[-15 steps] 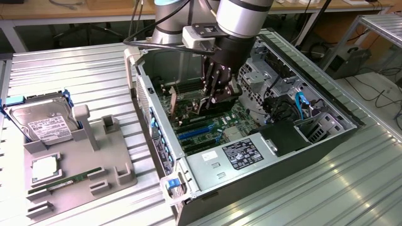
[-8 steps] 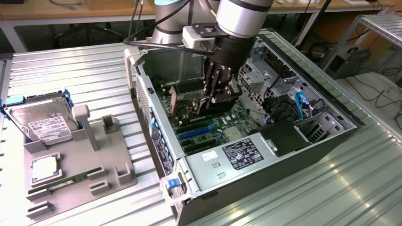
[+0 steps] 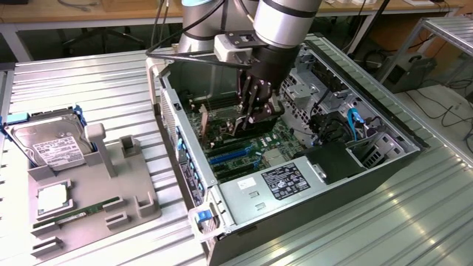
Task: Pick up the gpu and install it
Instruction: 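Insert the gpu into the slot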
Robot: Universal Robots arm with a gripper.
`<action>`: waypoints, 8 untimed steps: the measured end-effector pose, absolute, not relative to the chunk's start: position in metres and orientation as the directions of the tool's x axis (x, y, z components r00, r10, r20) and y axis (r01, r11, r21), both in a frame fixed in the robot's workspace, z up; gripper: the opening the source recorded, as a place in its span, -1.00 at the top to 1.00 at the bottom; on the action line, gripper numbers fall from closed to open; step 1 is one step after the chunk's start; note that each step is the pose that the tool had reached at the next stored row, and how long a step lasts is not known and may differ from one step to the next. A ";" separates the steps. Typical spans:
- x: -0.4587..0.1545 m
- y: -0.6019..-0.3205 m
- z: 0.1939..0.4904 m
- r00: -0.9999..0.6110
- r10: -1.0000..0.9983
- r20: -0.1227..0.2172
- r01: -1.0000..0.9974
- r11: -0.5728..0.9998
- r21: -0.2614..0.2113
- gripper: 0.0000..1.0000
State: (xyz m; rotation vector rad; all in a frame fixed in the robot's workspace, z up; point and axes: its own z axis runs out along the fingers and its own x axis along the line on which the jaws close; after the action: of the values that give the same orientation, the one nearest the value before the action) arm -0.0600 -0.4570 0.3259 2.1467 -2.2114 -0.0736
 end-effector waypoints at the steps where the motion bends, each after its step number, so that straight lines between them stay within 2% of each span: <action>1: -0.060 -0.457 0.325 -0.029 -1.000 0.009 -0.997 0.030 0.073 0.47; 8: -0.060 -0.457 0.311 -0.030 -1.000 0.008 -0.998 0.030 0.059 0.47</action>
State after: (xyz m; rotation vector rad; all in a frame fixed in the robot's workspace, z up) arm -0.0601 -0.4570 0.3106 2.1544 -2.2201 -0.0569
